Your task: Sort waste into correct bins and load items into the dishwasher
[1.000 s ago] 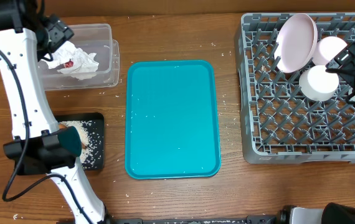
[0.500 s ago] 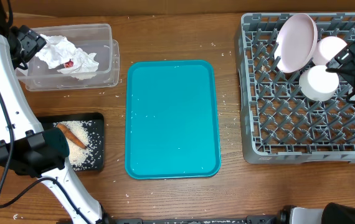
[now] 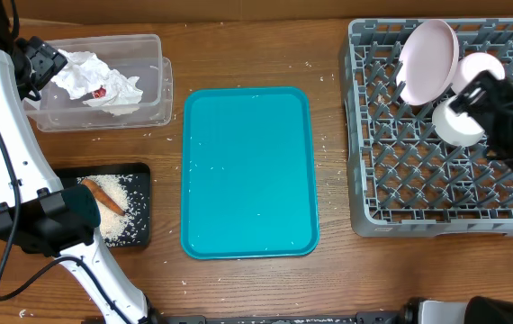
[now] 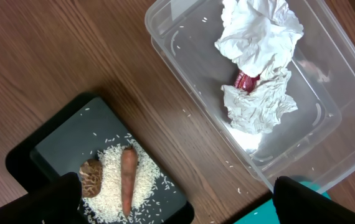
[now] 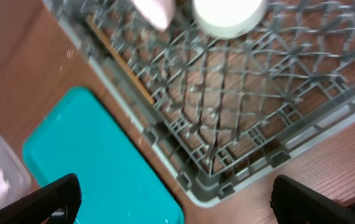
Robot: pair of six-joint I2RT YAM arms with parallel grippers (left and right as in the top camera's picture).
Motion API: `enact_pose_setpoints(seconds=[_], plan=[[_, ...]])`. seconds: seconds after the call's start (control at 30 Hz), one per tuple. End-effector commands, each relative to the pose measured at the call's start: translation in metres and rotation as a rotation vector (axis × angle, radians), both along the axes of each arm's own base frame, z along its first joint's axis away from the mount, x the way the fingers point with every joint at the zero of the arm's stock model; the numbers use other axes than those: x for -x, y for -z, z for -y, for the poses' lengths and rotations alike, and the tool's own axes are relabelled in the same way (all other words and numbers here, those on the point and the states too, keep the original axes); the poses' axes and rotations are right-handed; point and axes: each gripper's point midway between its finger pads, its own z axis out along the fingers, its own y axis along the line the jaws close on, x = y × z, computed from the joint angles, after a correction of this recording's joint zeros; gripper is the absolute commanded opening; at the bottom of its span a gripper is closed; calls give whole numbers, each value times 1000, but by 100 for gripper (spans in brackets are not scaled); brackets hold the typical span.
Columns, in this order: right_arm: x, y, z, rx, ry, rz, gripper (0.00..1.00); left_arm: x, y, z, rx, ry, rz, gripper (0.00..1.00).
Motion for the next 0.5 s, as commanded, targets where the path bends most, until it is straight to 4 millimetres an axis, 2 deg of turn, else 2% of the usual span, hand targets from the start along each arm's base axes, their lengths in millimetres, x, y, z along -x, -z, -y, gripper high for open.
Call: enact_pose_setpoints(seconds=[0.0, 0.23, 0.33, 0.47], plan=[[20, -10, -34, 27, -158, 46, 100, 0, 4, 1, -9, 20, -21, 100], [59, 4, -80, 80, -366, 47, 100, 0, 4, 1, -9, 20, -21, 100], [68, 11, -87, 80, -404, 14, 100, 0, 4, 1, -9, 21, -21, 100], [67, 14, -88, 80, -406, 4, 100, 0, 4, 1, -9, 21, -21, 100]])
